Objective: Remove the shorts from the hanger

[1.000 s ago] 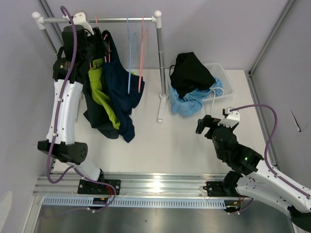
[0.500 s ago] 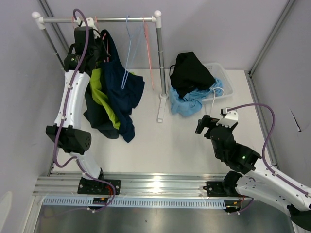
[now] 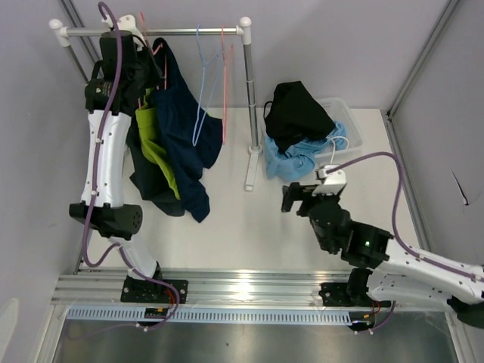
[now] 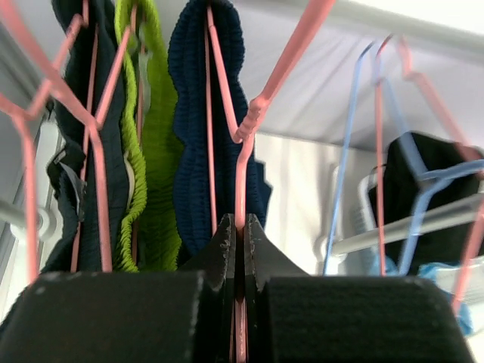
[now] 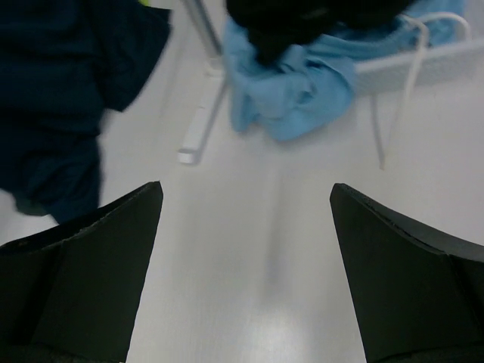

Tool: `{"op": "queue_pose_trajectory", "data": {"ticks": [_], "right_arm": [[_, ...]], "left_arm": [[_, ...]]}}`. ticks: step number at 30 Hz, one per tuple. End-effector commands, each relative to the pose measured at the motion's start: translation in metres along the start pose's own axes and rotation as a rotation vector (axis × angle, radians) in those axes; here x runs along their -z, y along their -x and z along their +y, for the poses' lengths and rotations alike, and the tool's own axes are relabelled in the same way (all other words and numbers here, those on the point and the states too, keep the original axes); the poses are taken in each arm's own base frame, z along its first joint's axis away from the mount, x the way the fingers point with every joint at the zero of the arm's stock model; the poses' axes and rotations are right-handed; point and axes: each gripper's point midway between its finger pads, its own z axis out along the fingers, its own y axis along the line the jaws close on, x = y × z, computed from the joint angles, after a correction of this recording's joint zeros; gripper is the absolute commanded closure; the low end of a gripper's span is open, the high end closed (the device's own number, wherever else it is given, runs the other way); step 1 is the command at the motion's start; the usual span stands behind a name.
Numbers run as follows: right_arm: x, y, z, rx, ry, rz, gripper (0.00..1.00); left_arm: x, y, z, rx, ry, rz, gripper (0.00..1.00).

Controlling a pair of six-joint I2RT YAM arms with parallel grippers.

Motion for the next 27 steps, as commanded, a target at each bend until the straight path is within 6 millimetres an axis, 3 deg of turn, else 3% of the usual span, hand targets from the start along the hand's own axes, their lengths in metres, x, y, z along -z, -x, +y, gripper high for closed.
{"op": "queue_pose_trajectory", "data": {"ticks": [1,2,3,5,6,7,8,9,10,11,12,13,14,16,17,18,20,23,27], "right_arm": [[0.005,0.054,0.06,-0.043,0.081,-0.126,0.01],[0.005,0.06,0.076,-0.05,0.112,-0.135,0.01],[-0.001,0.054,0.099,-0.012,0.134,-0.128,0.01],[0.007,0.076,0.144,-0.061,0.242,-0.157,0.0],[0.008,0.079,0.161,-0.042,0.274,-0.163,0.0],[0.01,0.08,0.195,-0.03,0.329,-0.162,0.01],[0.011,0.086,0.213,-0.038,0.354,-0.179,0.01],[0.012,0.089,0.228,-0.009,0.369,-0.19,0.0],[0.006,0.073,0.251,0.036,0.378,-0.178,0.01],[0.014,0.095,0.271,-0.006,0.415,-0.212,0.01],[0.015,0.096,0.285,-0.001,0.427,-0.219,0.01],[0.008,0.079,0.302,0.062,0.428,-0.217,0.01],[0.014,0.098,0.313,0.011,0.42,-0.257,0.01],[0.012,0.099,0.326,0.036,0.401,-0.287,0.0],[0.007,0.088,0.338,0.045,0.397,-0.291,0.01],[0.008,0.097,0.343,0.024,0.397,-0.305,0.01],[0.0,0.082,0.357,0.042,0.396,-0.297,0.01],[-0.006,0.078,0.367,0.026,0.392,-0.297,0.01],[-0.026,0.05,0.377,0.049,0.366,-0.3,0.02]], "left_arm": [[0.065,0.066,-0.015,0.038,-0.081,-0.204,1.0],[0.075,0.069,-0.015,0.045,-0.089,-0.216,1.0],[0.076,0.065,-0.016,0.046,-0.092,-0.209,1.0],[0.079,0.06,-0.015,0.057,-0.096,-0.201,1.0],[0.086,0.057,-0.016,0.06,-0.106,-0.196,1.0],[0.089,0.057,-0.017,0.069,-0.115,-0.203,1.0],[0.082,0.044,-0.015,0.073,-0.11,-0.168,1.0],[0.093,0.046,-0.017,0.076,-0.127,-0.181,1.0],[0.095,0.047,-0.018,0.082,-0.132,-0.189,1.0],[0.093,0.038,-0.016,0.089,-0.126,-0.168,1.0],[0.103,0.039,-0.022,0.089,-0.162,-0.174,1.0],[0.107,0.039,-0.023,0.091,-0.17,-0.177,1.0],[0.105,0.032,-0.023,0.093,-0.174,-0.159,1.0],[0.12,0.034,-0.025,0.087,-0.198,-0.176,1.0],[0.121,0.03,-0.024,0.082,-0.195,-0.168,1.0],[0.124,0.029,-0.023,0.079,-0.195,-0.169,1.0],[0.135,0.029,-0.021,0.069,-0.192,-0.173,1.0],[0.149,0.028,-0.024,0.065,-0.219,-0.179,1.0],[0.17,0.025,-0.03,0.082,-0.268,-0.183,1.0]]}}
